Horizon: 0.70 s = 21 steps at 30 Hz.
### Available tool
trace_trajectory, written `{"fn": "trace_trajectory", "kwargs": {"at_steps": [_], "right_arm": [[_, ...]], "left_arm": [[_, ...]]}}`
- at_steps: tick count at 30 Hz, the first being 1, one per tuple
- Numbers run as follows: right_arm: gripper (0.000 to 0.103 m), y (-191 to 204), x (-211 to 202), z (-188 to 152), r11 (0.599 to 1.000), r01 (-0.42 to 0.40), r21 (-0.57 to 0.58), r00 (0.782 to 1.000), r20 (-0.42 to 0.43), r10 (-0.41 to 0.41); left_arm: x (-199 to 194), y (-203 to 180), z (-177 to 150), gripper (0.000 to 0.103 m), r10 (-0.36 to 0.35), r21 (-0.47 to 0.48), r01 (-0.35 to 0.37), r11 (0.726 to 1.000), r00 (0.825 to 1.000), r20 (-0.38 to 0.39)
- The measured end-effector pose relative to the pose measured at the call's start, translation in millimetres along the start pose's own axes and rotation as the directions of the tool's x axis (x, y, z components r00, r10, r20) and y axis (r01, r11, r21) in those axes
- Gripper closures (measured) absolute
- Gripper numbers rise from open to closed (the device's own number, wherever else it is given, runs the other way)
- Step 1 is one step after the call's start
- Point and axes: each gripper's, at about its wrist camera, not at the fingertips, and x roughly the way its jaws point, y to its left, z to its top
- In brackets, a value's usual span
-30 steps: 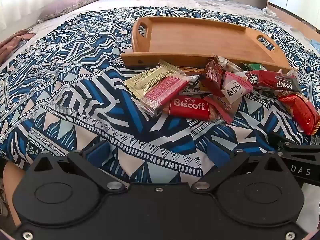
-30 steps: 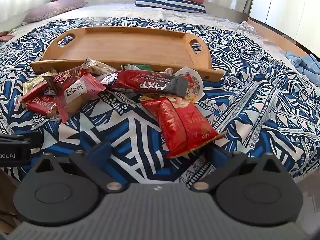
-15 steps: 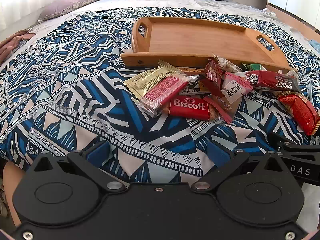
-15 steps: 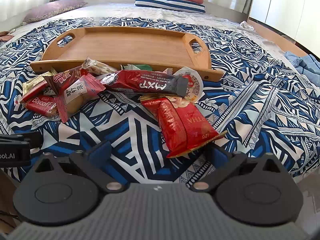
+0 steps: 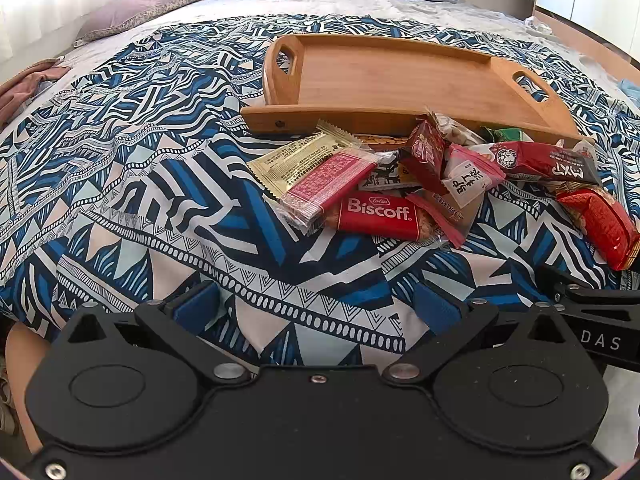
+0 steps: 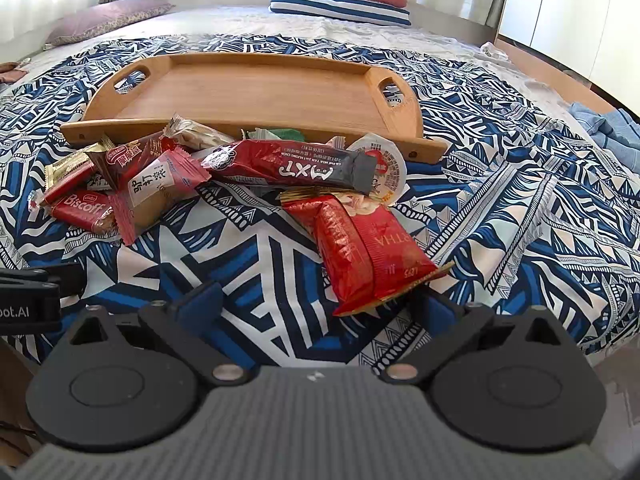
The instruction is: Organize snacks
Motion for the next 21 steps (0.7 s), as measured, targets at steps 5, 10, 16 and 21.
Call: {"fn": "trace_trajectory", "kwargs": {"at_steps": [5,10,16,21], "right_arm": [[0.0,-0.1,-0.2,0.0,1.0,0.0,0.001,1.0,0.0,0.0],[0.0,-0.2,-0.3,-0.1,1.0,0.0,0.001,1.0,0.0,0.0],[0.0,-0.2,0.1,-0.2,1.0,0.0,0.0,1.0,0.0,0.0],[0.0,-0.3,0.3,-0.4,1.0,0.0,0.001,1.0,0.0,0.0]], "left_arm": [[1.4,0.7,2.7,0.0,0.0,0.0,0.0,1.0,1.0,0.0],[1.4,0.7,2.5,0.0,0.0,0.0,0.0,1.0,1.0,0.001],[1.4,0.7,2.5,0.0,0.0,0.0,0.0,1.0,1.0,0.001],[1.4,0.7,2.5,0.0,0.0,0.0,0.0,1.0,1.0,0.002]]}}
